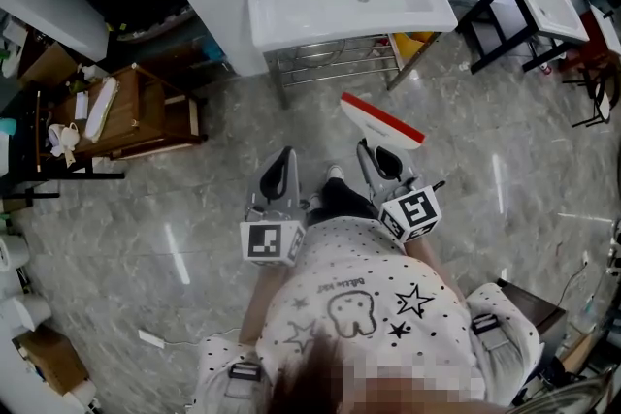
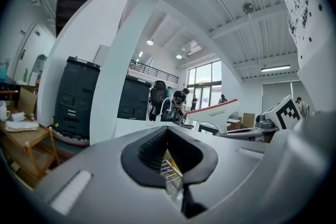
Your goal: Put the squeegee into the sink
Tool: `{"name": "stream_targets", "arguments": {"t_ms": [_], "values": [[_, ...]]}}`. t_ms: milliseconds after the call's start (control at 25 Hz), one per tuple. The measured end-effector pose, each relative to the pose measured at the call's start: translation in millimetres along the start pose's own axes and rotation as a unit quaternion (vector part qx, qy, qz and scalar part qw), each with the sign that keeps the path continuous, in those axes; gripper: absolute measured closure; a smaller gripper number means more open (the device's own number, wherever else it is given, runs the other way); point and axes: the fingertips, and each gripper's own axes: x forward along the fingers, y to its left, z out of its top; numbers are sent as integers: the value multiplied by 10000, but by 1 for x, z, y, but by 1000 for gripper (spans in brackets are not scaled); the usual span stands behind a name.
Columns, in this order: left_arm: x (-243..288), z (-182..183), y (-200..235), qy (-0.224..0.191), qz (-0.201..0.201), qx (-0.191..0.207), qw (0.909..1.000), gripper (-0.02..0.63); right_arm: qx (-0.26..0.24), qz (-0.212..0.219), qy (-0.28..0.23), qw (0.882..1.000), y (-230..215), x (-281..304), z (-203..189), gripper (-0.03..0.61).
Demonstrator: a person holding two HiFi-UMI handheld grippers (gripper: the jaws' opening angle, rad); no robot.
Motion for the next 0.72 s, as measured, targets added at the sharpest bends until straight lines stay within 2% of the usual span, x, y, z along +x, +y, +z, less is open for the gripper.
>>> {"name": "stream_targets", "arguments": {"t_ms": [240, 720], "values": [[32, 12, 7, -147, 71, 61, 9998, 618, -43, 66, -2, 10000, -25, 21, 11, 554], [73, 13, 15, -193, 284, 42, 9994, 618, -52, 273, -35, 9996, -57, 51, 18, 554]]}}
